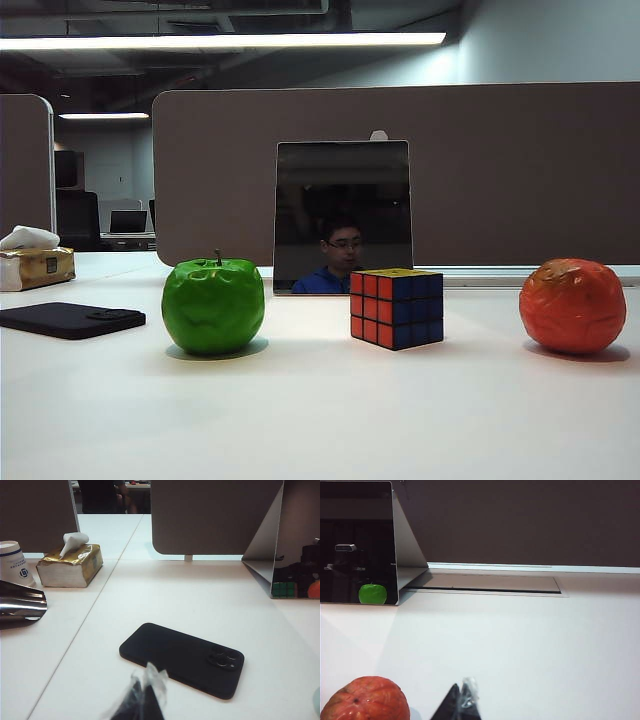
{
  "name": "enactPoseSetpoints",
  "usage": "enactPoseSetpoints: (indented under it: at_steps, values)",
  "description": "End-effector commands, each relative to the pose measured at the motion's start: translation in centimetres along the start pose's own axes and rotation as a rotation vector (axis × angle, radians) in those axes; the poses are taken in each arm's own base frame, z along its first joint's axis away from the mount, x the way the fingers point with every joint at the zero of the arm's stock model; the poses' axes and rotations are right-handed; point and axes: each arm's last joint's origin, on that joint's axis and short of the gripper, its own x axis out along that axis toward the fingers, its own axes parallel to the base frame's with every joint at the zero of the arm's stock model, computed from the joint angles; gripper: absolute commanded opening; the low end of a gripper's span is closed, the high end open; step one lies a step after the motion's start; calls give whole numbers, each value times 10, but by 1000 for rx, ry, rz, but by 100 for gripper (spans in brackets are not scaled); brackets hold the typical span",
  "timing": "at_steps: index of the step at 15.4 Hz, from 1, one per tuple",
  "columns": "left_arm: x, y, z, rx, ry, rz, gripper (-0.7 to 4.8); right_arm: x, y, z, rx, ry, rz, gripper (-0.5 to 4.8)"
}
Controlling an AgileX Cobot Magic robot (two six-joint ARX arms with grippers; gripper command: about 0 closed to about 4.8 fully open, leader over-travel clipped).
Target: Move all the fruits on the tabletop near the face of the Rubik's cube that has the color most similar to each fruit.
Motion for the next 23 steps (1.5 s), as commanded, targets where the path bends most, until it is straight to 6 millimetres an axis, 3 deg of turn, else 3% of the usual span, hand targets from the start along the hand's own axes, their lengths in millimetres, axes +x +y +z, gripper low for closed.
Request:
enactPoseSetpoints:
  at_steps: [1, 7, 12, 17, 18, 22, 23]
  values:
    - [0, 0, 2, -4, -10, -7, -5, 0, 0, 1, -2, -16, -2, 0]
    - [0, -1, 2, -30, -11, -25, -5, 0, 0, 1, -2, -17, -2, 0]
    - [-1, -6, 2, -59, -10, -203, -5, 0, 0, 3, -2, -27, 10, -1]
    - [-10, -8, 24, -72, 40, -322, -5, -18, 3, 50, -101, 3, 77, -1]
    - [-16, -9, 37, -95, 39, -355, -5, -28, 3, 66, -105, 62, 72, -1]
    - [-23, -12, 52, -158, 25, -490, -5, -38, 3, 83, -104, 108, 60, -1]
    - [-12, -13, 84, -136, 150, -564, -5, -26, 3, 127, -92, 388, 68, 0]
